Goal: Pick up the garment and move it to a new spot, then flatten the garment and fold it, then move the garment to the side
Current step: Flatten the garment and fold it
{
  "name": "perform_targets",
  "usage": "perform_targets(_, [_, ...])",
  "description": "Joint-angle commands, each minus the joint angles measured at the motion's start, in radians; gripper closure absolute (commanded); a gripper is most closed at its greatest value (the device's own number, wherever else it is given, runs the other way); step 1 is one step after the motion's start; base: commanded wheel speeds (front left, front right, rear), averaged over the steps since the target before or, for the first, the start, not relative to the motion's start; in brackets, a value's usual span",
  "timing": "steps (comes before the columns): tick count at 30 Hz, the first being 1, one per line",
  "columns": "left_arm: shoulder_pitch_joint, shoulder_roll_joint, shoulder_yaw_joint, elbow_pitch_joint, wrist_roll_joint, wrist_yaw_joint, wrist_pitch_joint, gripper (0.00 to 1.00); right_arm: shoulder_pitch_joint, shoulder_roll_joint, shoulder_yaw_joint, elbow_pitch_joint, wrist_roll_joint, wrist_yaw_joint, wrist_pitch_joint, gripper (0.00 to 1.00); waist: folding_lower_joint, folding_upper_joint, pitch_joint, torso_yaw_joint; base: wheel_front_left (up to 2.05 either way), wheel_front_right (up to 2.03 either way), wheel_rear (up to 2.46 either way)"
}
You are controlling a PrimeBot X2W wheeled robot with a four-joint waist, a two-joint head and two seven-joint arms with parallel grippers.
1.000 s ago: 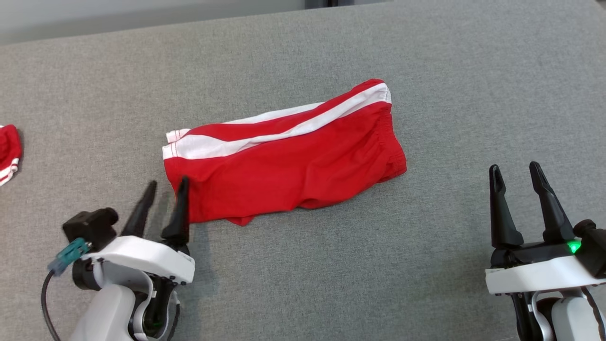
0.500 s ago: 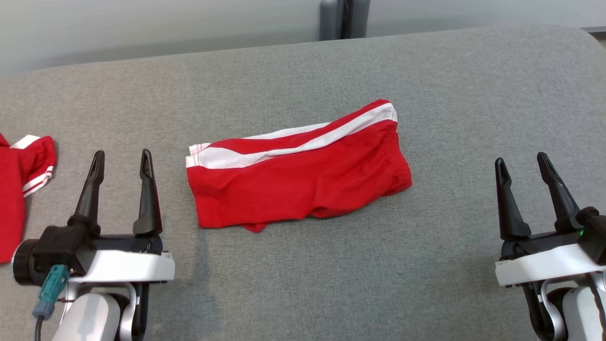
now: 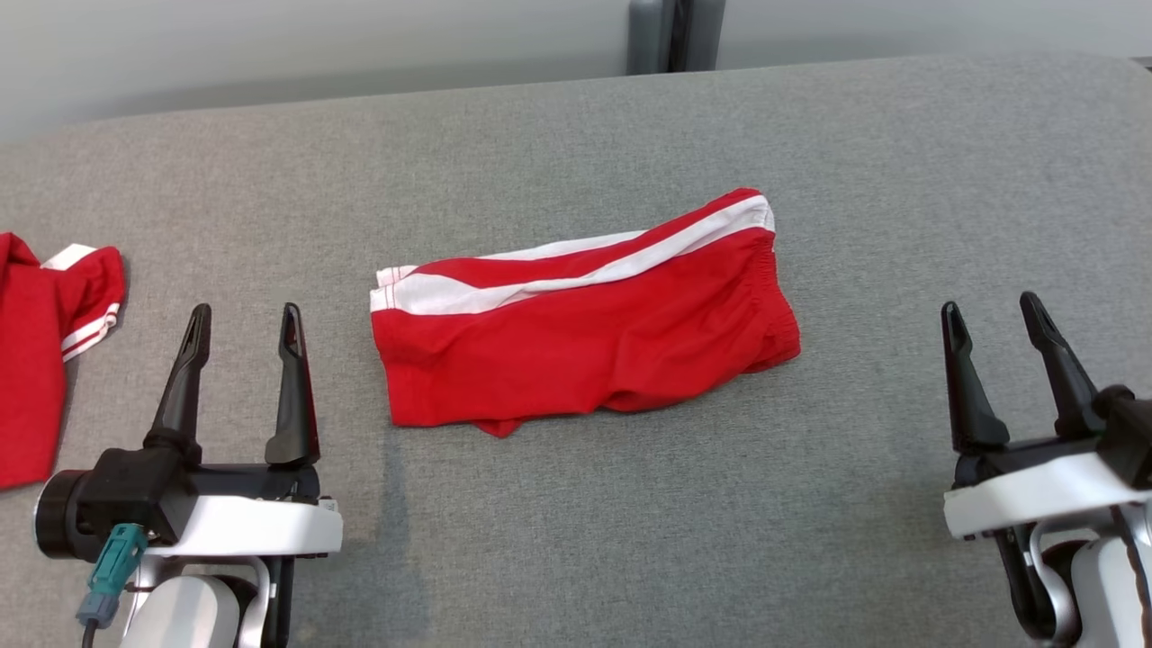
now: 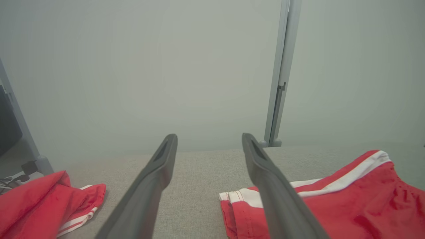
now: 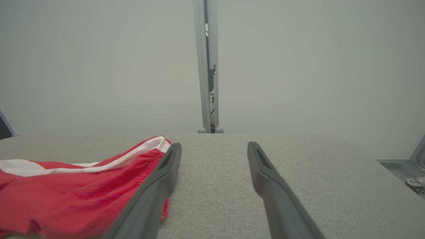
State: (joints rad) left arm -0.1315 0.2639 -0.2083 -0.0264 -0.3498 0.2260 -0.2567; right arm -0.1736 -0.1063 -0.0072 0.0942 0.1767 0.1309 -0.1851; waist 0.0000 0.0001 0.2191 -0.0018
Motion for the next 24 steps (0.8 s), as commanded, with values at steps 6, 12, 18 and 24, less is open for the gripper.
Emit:
perform_targets(6, [-0.034, -0.014, -0.022, -0.008, 0.002, -0.005, 0.004, 0.0, -0.113, -0.031, 0.044, 0.086, 0.026, 0.0, 0.034, 0.0, 0.0, -0.0001, 0.043, 0.039, 0.0, 0.0, 0.0])
perform_targets(12, [-0.072, -0.036, -0.051, 0.013, 0.0, -0.024, 0.001, 0.0, -0.256, -0.032, 0.158, 0.266, 0.075, 0.0, 0.051, 0.0, 0.0, -0.0001, 0.092, 0.087, 0.0, 0.0, 0.0])
perform_targets(18, [-0.104, -0.056, -0.063, 0.038, -0.001, -0.041, -0.003, 0.0, -0.349, -0.009, 0.217, 0.46, 0.129, 0.0, 0.044, 0.0, 0.0, -0.0001, 0.132, 0.122, 0.0, 0.0, 0.0])
perform_targets(24, [-0.119, -0.068, -0.06, 0.054, 0.002, -0.053, -0.006, 0.0, -0.389, 0.006, 0.208, 0.621, 0.186, 0.0, 0.013, 0.0, 0.0, -0.0001, 0.15, 0.127, 0.0, 0.0, 0.0])
